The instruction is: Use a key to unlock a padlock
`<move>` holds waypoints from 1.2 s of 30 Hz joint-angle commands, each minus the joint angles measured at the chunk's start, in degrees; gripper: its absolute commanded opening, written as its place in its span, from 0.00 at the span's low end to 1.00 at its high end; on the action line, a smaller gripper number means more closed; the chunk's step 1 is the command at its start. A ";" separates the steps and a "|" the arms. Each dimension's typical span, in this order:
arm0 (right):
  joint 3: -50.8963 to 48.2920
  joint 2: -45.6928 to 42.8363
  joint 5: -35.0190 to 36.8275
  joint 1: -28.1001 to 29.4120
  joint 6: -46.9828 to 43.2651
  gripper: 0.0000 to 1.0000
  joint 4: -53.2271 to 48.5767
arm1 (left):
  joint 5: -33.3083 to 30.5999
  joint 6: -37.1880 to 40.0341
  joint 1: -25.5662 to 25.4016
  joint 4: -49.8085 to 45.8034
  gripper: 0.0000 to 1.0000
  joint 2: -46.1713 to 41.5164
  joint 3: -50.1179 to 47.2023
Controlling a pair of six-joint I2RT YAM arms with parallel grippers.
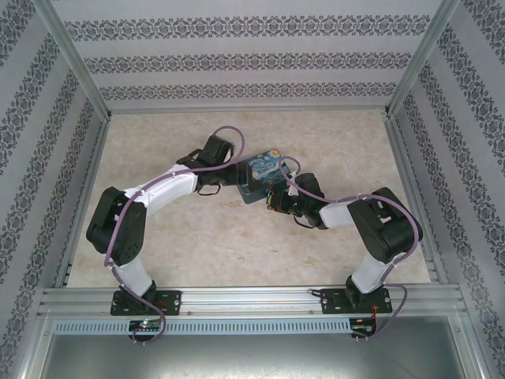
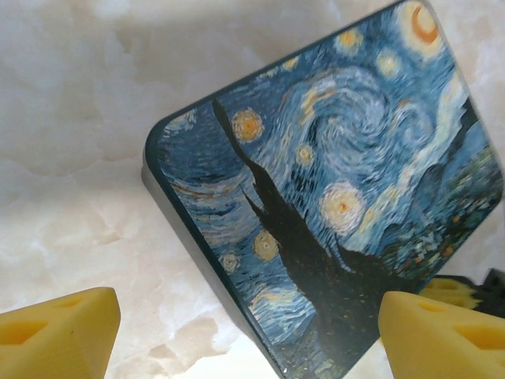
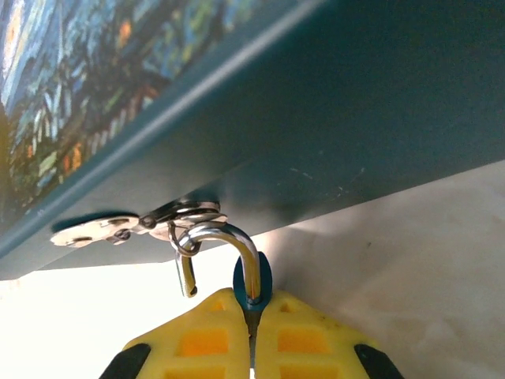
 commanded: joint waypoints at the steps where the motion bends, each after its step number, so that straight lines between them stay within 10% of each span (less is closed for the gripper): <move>1: -1.69 0.09 1.20 -0.52 2.96 0.00 -2.04 | -6.59 3.97 -1.65 -5.57 0.85 1.82 2.21; 21: -4.04 0.79 0.53 -1.74 21.62 0.00 4.86 | -8.53 3.22 -4.34 -2.32 0.83 4.98 -3.67; 36: -1.04 0.46 0.15 -3.97 18.46 0.00 -1.98 | -7.53 4.44 -4.48 -4.20 0.69 7.12 -3.09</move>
